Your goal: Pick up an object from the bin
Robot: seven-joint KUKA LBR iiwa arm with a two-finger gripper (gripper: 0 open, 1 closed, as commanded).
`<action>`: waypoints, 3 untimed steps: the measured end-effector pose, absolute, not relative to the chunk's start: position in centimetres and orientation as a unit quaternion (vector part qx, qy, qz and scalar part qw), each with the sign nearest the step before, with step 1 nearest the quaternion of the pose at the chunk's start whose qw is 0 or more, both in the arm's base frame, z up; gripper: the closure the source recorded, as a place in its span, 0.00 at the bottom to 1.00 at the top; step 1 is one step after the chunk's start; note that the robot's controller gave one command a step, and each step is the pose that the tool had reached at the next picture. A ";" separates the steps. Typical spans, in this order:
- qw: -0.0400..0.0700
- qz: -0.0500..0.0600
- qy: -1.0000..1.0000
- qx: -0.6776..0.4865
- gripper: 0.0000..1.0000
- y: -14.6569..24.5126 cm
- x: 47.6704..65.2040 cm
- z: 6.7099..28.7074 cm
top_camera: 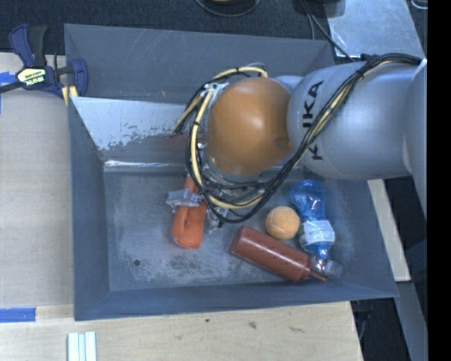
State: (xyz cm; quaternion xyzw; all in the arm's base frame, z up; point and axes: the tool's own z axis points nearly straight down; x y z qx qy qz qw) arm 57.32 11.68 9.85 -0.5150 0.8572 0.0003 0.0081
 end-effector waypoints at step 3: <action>0.012 -0.001 0.858 -0.514 1.00 11.7 57.5 14.3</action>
Offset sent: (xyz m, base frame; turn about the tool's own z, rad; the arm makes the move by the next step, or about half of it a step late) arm 0.0000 0.0002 0.0397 0.0000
